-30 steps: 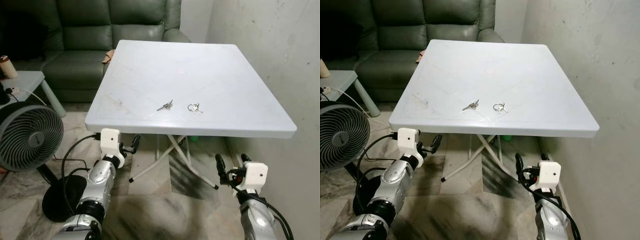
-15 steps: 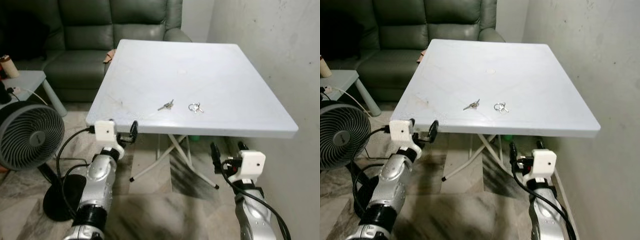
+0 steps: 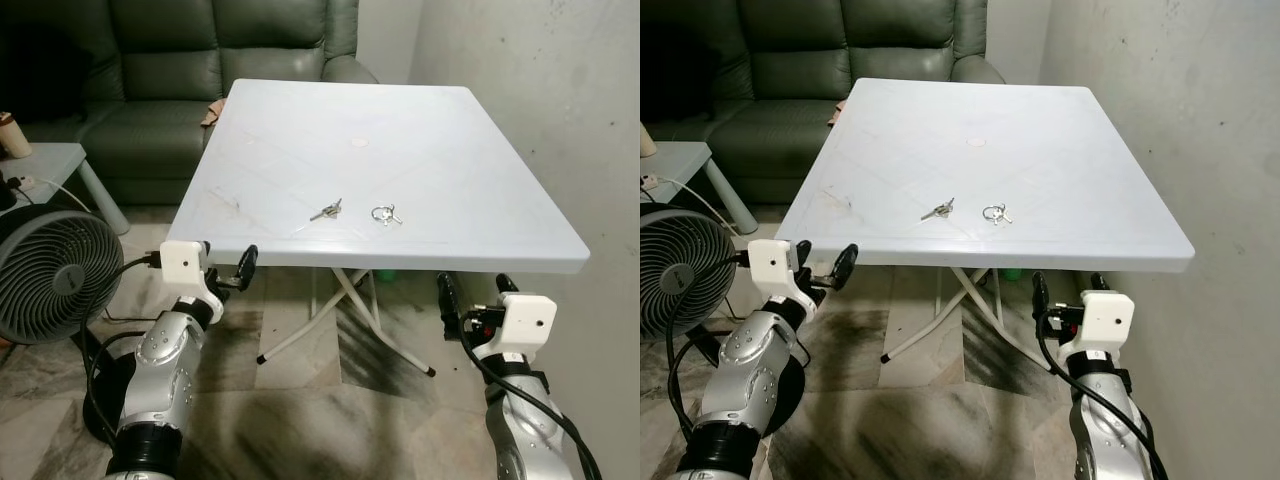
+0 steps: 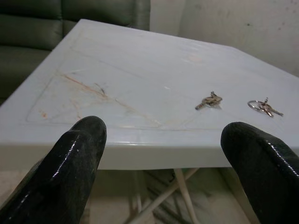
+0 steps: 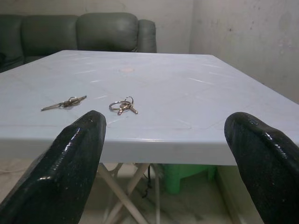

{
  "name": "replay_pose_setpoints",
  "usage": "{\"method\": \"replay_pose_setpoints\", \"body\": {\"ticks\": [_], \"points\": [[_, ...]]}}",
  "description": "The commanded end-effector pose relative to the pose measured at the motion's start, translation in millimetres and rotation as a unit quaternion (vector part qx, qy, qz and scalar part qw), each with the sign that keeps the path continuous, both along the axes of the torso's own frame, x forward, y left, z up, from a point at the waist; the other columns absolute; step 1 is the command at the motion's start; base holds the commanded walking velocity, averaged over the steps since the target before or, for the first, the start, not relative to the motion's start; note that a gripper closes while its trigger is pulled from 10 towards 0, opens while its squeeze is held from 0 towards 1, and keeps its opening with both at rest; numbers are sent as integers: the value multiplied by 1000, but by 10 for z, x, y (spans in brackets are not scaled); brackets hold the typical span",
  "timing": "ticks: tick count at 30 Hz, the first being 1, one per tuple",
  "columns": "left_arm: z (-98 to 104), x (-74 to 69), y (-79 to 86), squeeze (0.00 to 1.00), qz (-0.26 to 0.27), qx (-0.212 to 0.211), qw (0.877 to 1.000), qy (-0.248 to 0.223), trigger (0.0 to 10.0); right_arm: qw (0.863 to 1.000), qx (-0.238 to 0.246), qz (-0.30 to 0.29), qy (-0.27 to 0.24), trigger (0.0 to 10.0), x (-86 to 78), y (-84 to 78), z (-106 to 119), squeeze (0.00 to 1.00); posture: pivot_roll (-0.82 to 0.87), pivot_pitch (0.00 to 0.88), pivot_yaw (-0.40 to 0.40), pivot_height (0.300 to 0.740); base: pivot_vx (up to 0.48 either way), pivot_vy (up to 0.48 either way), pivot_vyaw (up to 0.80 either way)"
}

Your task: Hang keys on a hook

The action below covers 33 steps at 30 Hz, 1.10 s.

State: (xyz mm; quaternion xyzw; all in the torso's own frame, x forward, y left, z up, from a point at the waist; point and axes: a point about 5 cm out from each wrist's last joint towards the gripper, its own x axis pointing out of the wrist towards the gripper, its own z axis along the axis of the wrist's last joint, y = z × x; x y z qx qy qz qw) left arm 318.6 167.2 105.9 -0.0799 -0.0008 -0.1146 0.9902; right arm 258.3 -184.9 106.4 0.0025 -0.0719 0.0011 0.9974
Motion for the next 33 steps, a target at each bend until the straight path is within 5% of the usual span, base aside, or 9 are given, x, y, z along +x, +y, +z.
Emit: {"method": "replay_pose_setpoints", "body": {"ticks": [1,14,33], "points": [[-6,-15,-3,0,-4,8,1000,3,10000,1000,-5,5,4,10000,-18,13,4,0,-37,0,6,740,0,0,0],[22,26,-83,0,-18,9,1000,-2,10000,1000,-16,16,16,10000,7,41,1,0,-21,0,-2,740,0,0,0],[127,-15,151,0,39,29,999,-17,10000,998,-18,60,12,10000,294,192,99,0,111,2,-66,740,0,0,0]]}}
